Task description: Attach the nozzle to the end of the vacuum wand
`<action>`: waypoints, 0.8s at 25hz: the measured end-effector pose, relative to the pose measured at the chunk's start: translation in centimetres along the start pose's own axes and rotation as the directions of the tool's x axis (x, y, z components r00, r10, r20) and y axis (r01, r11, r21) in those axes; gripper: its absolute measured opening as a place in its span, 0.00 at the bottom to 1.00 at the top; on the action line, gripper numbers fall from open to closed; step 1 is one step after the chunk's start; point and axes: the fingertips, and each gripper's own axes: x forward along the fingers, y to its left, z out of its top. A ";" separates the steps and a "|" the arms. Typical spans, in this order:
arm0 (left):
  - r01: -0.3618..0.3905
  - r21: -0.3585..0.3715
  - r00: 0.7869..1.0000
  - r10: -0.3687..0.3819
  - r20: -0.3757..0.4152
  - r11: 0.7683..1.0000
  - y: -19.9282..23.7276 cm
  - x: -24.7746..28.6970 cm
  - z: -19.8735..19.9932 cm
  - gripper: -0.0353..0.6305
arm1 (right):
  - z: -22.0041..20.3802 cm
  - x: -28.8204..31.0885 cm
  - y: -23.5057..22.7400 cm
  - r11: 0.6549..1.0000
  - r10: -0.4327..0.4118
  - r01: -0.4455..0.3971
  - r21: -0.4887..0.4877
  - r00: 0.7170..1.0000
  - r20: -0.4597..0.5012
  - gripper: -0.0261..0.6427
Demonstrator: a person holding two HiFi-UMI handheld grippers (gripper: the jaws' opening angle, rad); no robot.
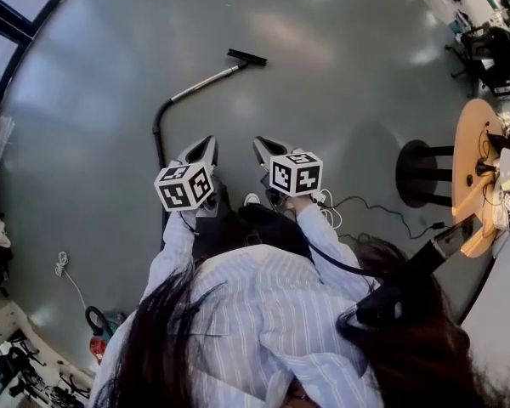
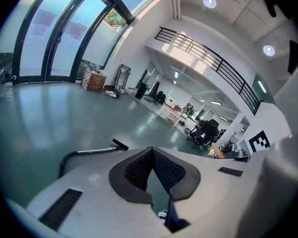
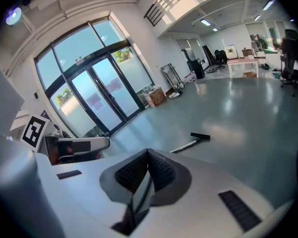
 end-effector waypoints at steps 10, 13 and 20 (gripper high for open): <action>-0.052 -0.016 0.999 0.052 0.010 0.999 -2.3 -4.6 -2.2 0.06 | -1.5 -2.6 3.3 0.997 0.066 -0.066 -0.049 0.998 -0.004 0.05; -0.043 0.000 0.999 0.043 0.022 0.999 -3.0 -5.2 -2.1 0.06 | -1.3 -3.4 3.7 0.996 0.066 -0.065 -0.056 0.998 0.016 0.05; -0.007 0.039 1.000 0.006 0.015 0.999 -2.5 -6.7 -2.4 0.06 | -1.2 -3.3 5.7 0.997 0.044 -0.040 -0.064 0.998 0.054 0.05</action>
